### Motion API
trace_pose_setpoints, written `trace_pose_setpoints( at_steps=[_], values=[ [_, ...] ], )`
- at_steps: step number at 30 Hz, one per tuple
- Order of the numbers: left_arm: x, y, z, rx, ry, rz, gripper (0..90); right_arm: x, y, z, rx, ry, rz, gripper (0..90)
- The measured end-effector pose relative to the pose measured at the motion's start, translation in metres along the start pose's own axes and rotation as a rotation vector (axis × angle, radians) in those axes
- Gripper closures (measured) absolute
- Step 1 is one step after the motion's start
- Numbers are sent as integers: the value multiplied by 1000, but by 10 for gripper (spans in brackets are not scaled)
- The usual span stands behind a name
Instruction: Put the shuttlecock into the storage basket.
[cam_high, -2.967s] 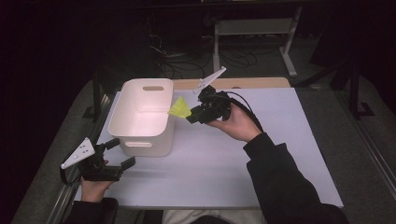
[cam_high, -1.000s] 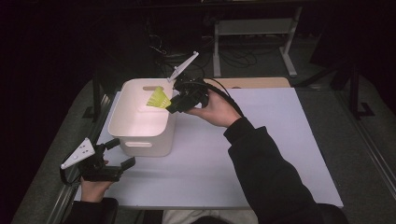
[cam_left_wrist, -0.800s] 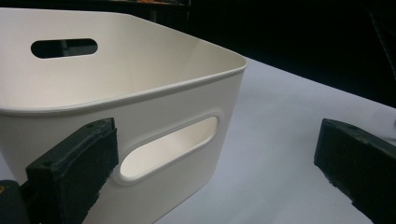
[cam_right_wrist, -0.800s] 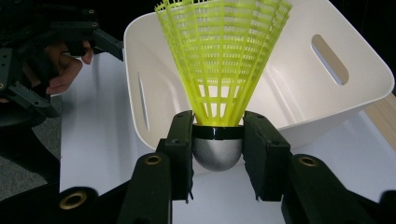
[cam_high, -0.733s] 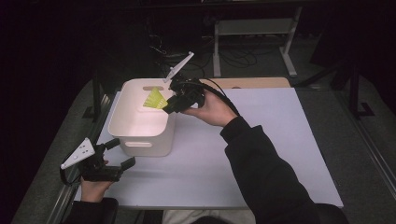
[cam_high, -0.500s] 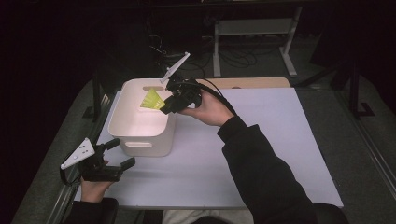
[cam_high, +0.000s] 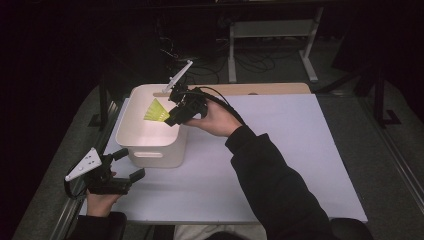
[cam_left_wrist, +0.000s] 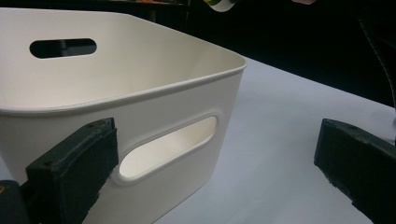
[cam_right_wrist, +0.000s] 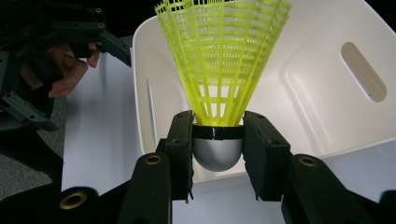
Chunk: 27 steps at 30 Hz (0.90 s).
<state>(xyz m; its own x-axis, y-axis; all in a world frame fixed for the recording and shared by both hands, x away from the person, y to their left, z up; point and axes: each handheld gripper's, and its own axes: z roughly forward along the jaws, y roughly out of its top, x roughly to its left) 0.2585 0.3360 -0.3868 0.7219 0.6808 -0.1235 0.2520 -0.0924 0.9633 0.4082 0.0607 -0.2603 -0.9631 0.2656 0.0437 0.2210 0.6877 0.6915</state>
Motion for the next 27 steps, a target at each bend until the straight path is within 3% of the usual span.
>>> trace_pose_setpoints(
  at_steps=[27],
  values=[
    [0,0,-1,-2,1,2,0,6,1,37,49,51,-17,632]
  ],
)
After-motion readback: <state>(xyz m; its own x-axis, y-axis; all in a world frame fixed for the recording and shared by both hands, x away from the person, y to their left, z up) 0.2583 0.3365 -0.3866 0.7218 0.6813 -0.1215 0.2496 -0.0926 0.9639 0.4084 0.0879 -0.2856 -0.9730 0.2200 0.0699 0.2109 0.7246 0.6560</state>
